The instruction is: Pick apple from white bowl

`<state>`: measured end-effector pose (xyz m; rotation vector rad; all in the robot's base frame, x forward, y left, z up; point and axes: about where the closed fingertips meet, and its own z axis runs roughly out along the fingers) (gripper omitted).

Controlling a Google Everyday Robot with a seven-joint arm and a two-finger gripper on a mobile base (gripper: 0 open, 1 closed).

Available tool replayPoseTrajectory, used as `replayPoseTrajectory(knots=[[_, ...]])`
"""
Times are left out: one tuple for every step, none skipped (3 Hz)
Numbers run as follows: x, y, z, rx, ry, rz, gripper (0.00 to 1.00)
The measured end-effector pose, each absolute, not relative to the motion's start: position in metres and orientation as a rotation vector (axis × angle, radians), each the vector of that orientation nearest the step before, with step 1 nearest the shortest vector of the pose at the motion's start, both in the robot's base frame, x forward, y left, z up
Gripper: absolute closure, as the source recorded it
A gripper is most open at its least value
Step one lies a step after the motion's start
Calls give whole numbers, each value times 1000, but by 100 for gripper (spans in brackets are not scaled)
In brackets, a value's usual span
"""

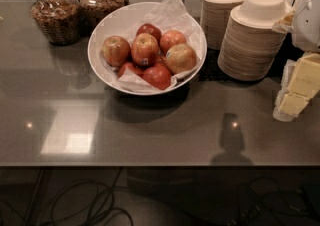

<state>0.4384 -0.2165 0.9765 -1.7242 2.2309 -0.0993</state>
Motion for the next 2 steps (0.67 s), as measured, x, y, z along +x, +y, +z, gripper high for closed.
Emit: replayPoseTrajectory(knots=[[442,-214,979,-1722,2222,-106,0],[459,-198,982,-1716,2197,-104,0]])
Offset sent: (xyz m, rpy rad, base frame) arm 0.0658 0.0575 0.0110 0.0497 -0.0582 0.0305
